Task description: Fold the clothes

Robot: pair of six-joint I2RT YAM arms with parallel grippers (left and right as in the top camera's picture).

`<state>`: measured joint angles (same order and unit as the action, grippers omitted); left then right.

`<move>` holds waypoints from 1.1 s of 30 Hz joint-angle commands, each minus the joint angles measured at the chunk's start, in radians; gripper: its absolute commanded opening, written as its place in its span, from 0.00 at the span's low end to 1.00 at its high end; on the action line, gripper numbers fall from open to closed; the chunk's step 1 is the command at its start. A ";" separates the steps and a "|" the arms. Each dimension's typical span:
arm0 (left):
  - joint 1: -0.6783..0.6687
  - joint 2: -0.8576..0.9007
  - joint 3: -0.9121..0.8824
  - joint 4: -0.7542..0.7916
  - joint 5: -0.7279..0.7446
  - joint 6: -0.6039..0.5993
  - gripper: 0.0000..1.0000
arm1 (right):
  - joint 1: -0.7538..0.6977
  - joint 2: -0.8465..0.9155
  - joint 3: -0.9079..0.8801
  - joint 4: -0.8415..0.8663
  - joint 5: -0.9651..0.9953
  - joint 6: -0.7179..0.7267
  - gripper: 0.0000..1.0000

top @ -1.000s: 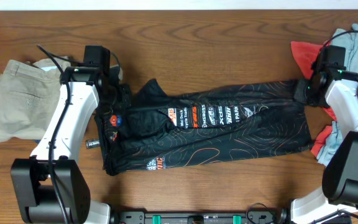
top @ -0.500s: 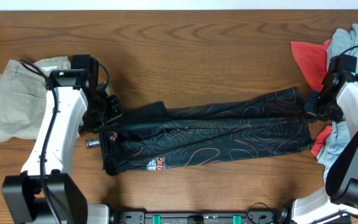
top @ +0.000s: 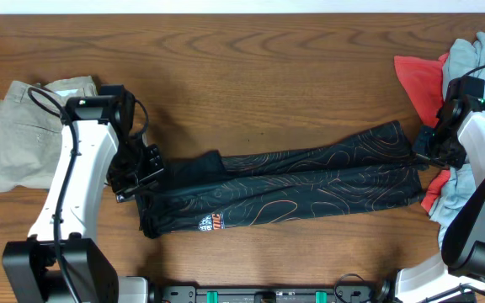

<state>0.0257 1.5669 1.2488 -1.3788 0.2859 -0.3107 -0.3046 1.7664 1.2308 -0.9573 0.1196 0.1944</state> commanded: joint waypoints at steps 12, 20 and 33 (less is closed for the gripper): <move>0.008 -0.011 -0.082 0.040 -0.010 -0.001 0.26 | -0.009 -0.014 0.009 -0.005 -0.021 0.014 0.28; 0.008 -0.010 -0.082 0.211 -0.010 -0.002 0.26 | -0.009 -0.014 0.009 0.032 -0.109 -0.089 0.48; -0.011 0.023 -0.158 0.362 -0.009 -0.002 0.28 | -0.011 -0.013 0.009 0.075 -0.110 -0.371 0.54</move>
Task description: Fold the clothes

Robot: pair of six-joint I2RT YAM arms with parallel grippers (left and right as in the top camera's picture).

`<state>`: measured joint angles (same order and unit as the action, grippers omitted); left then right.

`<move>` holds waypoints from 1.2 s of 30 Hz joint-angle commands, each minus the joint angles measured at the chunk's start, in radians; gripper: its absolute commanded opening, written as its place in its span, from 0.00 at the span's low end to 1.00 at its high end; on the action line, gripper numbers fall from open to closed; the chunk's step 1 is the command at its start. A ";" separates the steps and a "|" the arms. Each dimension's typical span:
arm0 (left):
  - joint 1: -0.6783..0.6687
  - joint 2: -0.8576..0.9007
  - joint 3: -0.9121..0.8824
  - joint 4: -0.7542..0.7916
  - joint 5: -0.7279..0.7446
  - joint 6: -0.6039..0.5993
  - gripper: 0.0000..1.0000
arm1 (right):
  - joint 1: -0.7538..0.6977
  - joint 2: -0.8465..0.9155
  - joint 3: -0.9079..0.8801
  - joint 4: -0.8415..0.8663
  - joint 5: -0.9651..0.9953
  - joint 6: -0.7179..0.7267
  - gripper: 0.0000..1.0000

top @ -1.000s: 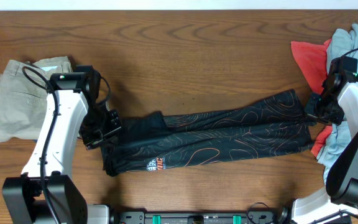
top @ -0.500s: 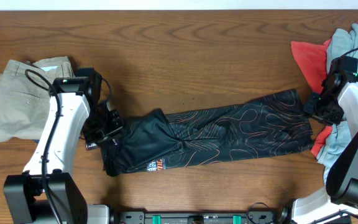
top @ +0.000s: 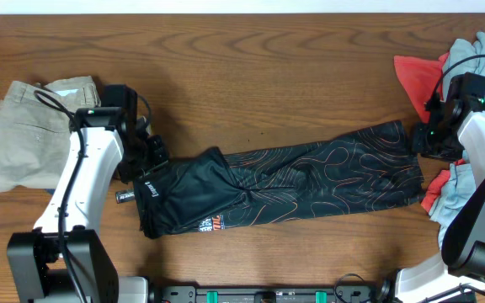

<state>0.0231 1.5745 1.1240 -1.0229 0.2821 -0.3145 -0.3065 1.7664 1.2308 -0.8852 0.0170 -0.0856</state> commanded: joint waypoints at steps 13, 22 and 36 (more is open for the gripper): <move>-0.020 0.015 -0.167 0.110 -0.005 -0.002 0.28 | -0.011 0.027 -0.050 0.060 -0.049 -0.148 0.64; -0.020 0.015 -0.261 0.174 -0.006 -0.002 0.29 | -0.011 0.196 -0.060 0.080 -0.058 -0.148 0.66; -0.020 0.039 -0.380 0.451 -0.012 -0.039 0.29 | -0.010 0.242 -0.052 0.100 -0.212 -0.163 0.01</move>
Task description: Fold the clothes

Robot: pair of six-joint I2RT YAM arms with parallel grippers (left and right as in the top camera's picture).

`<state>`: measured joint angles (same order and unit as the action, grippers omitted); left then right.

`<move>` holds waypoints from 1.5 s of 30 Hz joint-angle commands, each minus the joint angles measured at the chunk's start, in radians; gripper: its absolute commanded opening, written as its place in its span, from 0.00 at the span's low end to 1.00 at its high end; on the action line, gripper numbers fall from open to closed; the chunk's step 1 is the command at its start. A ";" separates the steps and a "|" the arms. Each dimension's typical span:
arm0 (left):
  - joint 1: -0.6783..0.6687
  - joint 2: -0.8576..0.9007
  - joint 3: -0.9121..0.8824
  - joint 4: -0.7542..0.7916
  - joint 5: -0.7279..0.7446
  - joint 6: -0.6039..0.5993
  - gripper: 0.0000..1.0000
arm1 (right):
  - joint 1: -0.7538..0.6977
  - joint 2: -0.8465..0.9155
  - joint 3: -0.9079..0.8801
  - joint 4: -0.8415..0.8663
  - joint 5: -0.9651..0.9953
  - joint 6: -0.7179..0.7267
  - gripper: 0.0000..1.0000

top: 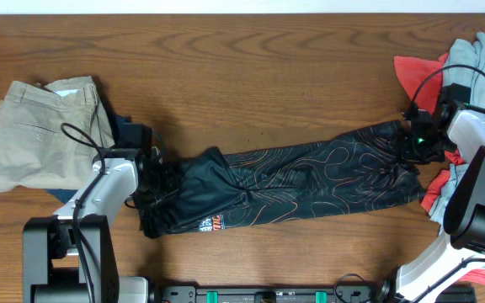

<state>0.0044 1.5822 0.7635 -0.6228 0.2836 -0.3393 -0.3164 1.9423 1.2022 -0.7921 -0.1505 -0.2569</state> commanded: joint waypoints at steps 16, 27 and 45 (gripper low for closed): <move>-0.001 0.225 0.030 0.470 -0.060 0.006 0.29 | -0.007 0.065 0.002 0.121 -0.041 0.257 0.01; -0.002 0.175 0.293 0.087 -0.223 0.102 0.29 | -0.012 0.065 0.002 0.076 0.184 0.364 0.01; -0.121 0.157 0.312 0.288 0.027 0.155 0.56 | -0.021 0.065 0.002 0.075 0.228 0.398 0.01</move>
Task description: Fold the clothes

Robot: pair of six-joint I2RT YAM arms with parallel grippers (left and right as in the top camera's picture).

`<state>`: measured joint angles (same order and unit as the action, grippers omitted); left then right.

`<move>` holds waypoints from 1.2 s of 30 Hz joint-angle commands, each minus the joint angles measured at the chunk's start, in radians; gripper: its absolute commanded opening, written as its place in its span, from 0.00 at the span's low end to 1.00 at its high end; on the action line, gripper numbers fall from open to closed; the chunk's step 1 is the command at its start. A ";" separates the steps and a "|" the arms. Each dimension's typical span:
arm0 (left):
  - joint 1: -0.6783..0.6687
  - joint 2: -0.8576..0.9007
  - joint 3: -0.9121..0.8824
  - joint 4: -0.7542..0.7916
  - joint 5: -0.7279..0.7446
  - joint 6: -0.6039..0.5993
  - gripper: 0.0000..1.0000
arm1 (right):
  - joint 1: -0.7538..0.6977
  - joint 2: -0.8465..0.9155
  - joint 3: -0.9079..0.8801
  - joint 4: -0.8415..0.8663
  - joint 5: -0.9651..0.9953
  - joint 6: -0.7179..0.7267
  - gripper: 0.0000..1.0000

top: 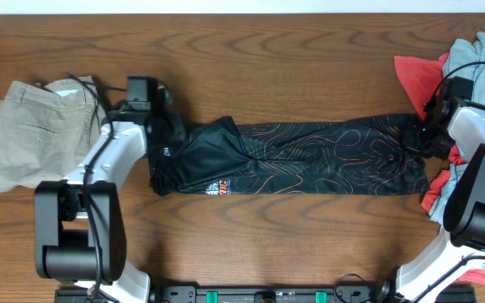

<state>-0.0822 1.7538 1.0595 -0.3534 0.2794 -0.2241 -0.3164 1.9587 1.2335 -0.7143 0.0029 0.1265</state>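
Black pants with orange contour lines lie flat and straight across the middle of the table, waist to the left and cuffs to the right, the two legs stacked. My left gripper sits on the upper waist corner and looks shut on the fabric. At the upper cuff corner my right gripper also looks shut on the cloth. The fingertips of both are partly hidden by the arms and the dark fabric.
Folded khaki trousers lie at the left edge. A pile of unfolded clothes sits at the right edge, with a red garment and a pale grey-blue one. Bare wooden table stretches behind the pants.
The pants have shifted toward the far side and been pulled straight; they lay slanted and slack before. My left gripper is now higher, at the waist's upper corner, and the right gripper is still at the cuffs.
At first the pants lay with both legs spread side by side, a gripper at each end. Then the legs lay one over the other, with the waist bunched. The left arm then stood lower at the waist, and now the pants lie straight and level.
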 commanded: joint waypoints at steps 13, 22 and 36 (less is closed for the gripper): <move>-0.142 0.089 0.016 0.166 -0.062 0.040 0.57 | -0.021 0.049 -0.029 -0.003 0.075 0.015 0.01; -0.177 0.108 0.016 0.123 -0.025 0.040 0.50 | -0.021 0.049 -0.029 0.000 0.075 0.015 0.01; -0.179 0.058 0.016 0.102 -0.025 0.036 0.30 | -0.023 0.049 -0.029 0.000 0.075 0.015 0.01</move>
<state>-0.2611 1.8530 1.0603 -0.2493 0.2489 -0.2024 -0.3164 1.9587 1.2335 -0.7136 0.0048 0.1265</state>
